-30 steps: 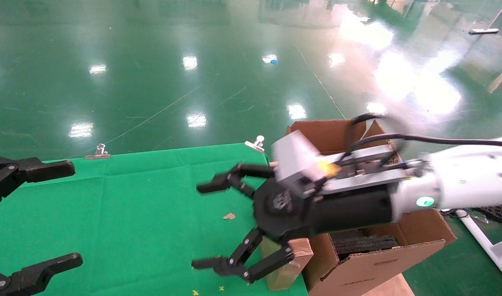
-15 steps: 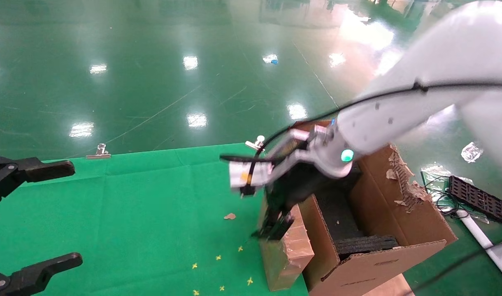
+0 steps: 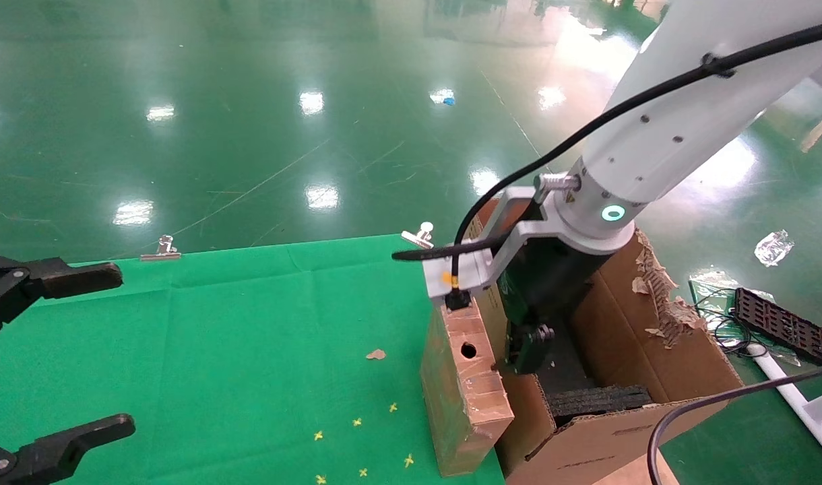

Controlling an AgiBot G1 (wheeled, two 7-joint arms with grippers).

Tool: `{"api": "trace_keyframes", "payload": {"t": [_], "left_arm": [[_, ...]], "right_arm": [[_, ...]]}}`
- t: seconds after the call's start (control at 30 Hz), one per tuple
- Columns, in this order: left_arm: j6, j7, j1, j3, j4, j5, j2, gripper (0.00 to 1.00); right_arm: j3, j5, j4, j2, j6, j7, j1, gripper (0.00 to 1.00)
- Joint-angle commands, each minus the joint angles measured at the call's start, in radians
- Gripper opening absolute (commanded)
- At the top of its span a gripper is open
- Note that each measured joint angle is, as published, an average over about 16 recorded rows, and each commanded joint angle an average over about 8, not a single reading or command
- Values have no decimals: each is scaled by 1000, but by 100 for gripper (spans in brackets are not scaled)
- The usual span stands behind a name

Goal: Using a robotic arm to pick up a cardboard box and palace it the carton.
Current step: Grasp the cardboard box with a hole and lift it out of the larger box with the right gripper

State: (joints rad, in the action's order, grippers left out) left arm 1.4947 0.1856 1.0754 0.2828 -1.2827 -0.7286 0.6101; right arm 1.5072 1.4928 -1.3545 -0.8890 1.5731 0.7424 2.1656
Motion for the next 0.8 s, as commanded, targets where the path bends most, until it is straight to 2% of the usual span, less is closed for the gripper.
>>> {"api": "trace_keyframes", "payload": {"t": [0.03,0.23,0.5,0.63,0.8], "left_arm": [[0,0,0,0,0,0,0,100],[0,0,0,1,0,0,0,100],[-1,-1,0,1,0,1,0,100],[-1,-1,0,1,0,1,-1,100],[-1,-1,0,2,0,1,-1,100]], "right_arm": [[64,-10,-2,-10,-6,7,25,100],[123,-34,-2,-28,-31,30,40,100],[152,-48,4,-31,-51,87,51,100],[153,-94,46,-11,-42,222,64,100],[170,-141,186,-18,-26,462,65,100]]}}
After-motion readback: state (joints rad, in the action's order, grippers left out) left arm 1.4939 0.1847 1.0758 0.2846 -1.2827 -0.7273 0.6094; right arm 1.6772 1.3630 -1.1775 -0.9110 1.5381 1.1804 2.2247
